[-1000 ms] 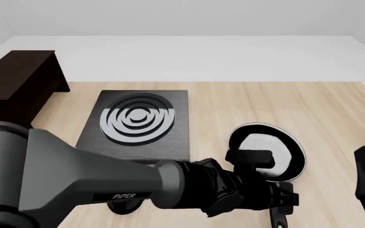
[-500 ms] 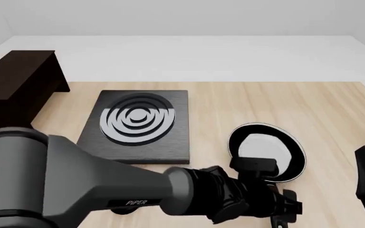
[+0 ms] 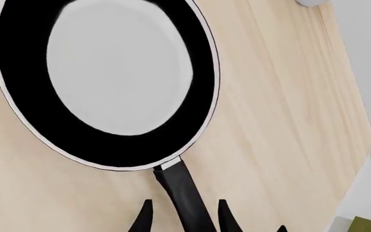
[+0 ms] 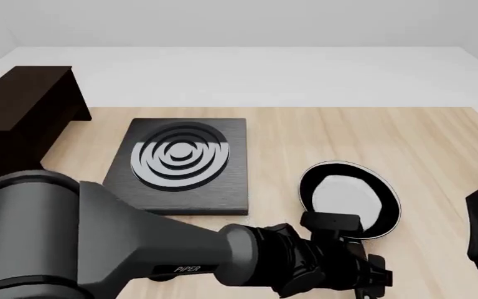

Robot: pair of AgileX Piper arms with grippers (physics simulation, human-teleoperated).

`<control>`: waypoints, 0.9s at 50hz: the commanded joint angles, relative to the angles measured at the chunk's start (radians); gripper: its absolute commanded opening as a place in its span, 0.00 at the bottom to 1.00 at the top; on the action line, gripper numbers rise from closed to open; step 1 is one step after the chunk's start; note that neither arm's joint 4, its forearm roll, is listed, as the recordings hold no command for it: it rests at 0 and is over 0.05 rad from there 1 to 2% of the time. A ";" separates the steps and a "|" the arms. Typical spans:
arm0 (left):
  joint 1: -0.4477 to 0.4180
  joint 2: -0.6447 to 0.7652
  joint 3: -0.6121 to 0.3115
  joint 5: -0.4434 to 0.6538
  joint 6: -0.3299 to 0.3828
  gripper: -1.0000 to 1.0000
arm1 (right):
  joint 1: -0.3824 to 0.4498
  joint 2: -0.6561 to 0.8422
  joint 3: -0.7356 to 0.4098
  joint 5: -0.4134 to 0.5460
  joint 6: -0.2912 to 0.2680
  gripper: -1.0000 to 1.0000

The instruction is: Put the frying pan on top of the cabinet.

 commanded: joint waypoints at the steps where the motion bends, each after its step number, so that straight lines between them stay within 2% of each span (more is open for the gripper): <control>1: 0.002 0.012 -0.001 -0.003 0.004 1.00 | 0.000 0.000 0.001 -0.001 0.003 1.00; 13: -0.010 0.034 -0.010 -0.013 -0.018 1.00 | -0.001 0.000 0.010 -0.010 0.006 1.00; 14: -0.002 0.028 -0.002 -0.017 -0.012 0.00 | -0.001 0.000 0.011 -0.010 0.006 1.00; 19: 0.000 0.014 0.013 -0.037 -0.016 0.00 | -0.002 0.000 0.009 -0.009 0.009 1.00; 24: 0.035 -0.024 0.052 -0.061 0.026 0.00 | -0.003 0.000 0.009 -0.009 0.009 1.00; 29: -0.017 -0.008 -0.026 -0.033 0.077 0.00 | -0.003 0.000 0.007 -0.007 0.009 1.00; 35: -0.021 -0.023 -0.027 -0.039 0.098 0.00 | -0.002 0.000 0.006 -0.006 0.009 1.00; 36: 0.021 -0.054 0.017 -0.046 0.129 0.00 | -0.002 0.000 0.007 -0.007 0.008 1.00; 38: -0.001 -0.041 -0.004 -0.042 0.124 0.00 | -0.003 0.000 0.007 -0.007 0.008 1.00; 45: 0.042 -0.100 0.063 -0.088 0.163 0.00 | -0.003 0.000 0.007 -0.006 0.008 1.00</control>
